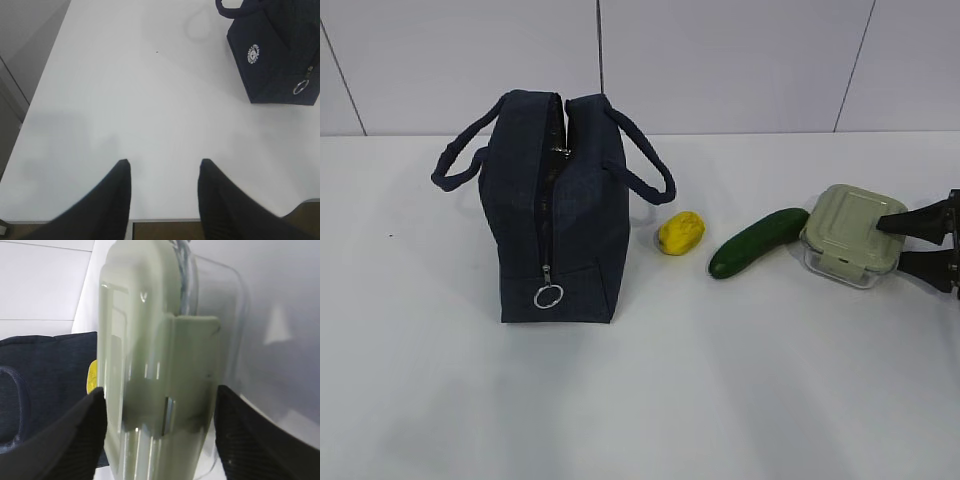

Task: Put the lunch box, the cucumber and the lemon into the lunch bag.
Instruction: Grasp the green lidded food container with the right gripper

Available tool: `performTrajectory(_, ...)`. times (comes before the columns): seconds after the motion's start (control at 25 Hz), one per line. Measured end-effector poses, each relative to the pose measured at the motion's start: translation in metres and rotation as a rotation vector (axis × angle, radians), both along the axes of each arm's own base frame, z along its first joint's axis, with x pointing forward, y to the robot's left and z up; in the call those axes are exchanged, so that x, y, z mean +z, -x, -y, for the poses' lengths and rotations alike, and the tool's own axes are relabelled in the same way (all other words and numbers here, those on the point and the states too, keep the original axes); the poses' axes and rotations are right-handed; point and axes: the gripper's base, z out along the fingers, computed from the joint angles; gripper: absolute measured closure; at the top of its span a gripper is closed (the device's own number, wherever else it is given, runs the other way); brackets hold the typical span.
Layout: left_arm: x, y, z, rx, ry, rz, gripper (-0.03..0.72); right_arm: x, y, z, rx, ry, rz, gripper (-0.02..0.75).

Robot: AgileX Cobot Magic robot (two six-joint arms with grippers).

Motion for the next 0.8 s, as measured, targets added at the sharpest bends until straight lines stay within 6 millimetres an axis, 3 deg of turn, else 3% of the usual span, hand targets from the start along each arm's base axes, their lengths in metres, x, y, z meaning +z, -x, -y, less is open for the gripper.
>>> performTrajectory(0.24, 0.0000, 0.0000, 0.0000, 0.000, 0.000, 0.000, 0.371, -0.0004, 0.0000, 0.0002, -0.002, 0.003, -0.004, 0.303)
performTrajectory(0.8, 0.0000, 0.0000, 0.0000, 0.000, 0.000, 0.000, 0.371, -0.0008, 0.0000, 0.0003, -0.003, 0.005, -0.005, 0.315)
